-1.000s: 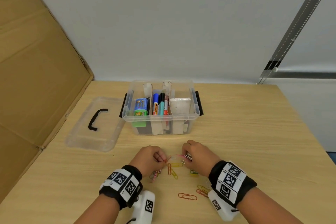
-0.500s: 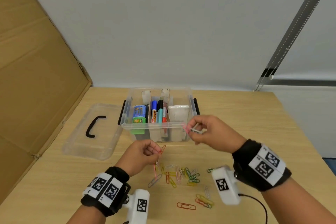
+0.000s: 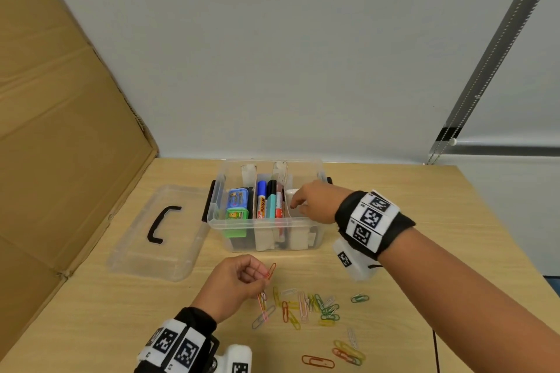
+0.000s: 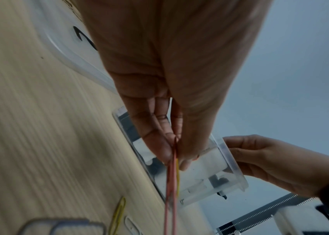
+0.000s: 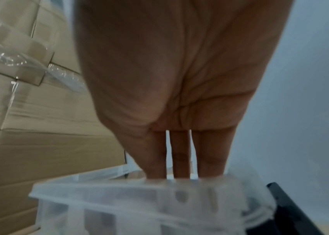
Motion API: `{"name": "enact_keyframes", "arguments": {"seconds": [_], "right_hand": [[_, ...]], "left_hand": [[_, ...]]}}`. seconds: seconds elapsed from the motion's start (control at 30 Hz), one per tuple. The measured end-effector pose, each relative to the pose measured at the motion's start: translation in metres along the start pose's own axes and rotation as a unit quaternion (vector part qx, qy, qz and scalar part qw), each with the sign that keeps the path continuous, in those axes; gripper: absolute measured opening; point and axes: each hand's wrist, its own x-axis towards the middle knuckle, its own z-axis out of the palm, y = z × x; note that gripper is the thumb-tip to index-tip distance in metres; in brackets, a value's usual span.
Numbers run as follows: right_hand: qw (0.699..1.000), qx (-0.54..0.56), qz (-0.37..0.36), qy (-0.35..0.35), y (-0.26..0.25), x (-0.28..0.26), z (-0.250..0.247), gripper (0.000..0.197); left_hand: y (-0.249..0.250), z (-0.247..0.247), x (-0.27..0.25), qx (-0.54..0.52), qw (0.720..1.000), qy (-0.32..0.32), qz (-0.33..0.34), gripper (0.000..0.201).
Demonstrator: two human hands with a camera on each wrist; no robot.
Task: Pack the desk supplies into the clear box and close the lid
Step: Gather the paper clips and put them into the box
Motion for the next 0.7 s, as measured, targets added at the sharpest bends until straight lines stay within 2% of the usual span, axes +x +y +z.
{"name": "enact_keyframes", "arguments": {"seconds": [0.03, 0.1, 0.17, 0.2, 0.3, 0.43, 0.57, 0.63, 0.7], "right_hand": [[0.999, 0.019, 0.0, 0.026, 0.003, -0.005, 0.001, 0.032], [0.991, 0.045, -0.01, 0.127, 0.011, -0.019, 0.008, 0.03], [0.97, 0.03, -0.014, 0.24, 0.02, -0.037, 0.022, 0.032], [0.963, 0.022, -0.007, 0.27, 0.024, -0.046, 0.031, 0.034], [0.963, 0.011, 0.02, 0.27, 0.03, -0.063, 0.058, 0.044], [0.958, 0.021, 0.01, 0.285, 0.033, -0.063, 0.078, 0.052], [0.951, 0.03, 0.004, 0.307, 0.035, -0.062, 0.082, 0.061], [0.95, 0.021, -0.002, 0.312, 0.036, -0.062, 0.081, 0.06], [0.951, 0.018, -0.007, 0.31, 0.039, -0.062, 0.081, 0.059]], "left_hand": [[-0.002, -0.001, -0.001, -0.001, 1.0, 0.003, -0.003, 0.009], [-0.002, -0.004, -0.004, -0.004, 1.0, 0.011, -0.009, 0.01], [0.007, -0.005, -0.006, -0.003, 1.0, 0.022, -0.003, 0.01], [0.015, -0.006, -0.006, 0.001, 1.0, 0.027, 0.005, 0.01], [0.057, -0.008, 0.003, 0.023, 0.997, 0.044, 0.053, 0.01], [0.114, -0.001, 0.036, 0.03, 0.979, 0.133, 0.154, 0.011], [0.127, 0.021, 0.082, 0.03, 0.957, 0.202, 0.208, 0.011], [0.116, 0.03, 0.099, 0.094, 0.954, 0.193, 0.211, 0.01], [0.104, 0.034, 0.108, 0.208, 0.95, 0.127, 0.195, 0.009]]}}
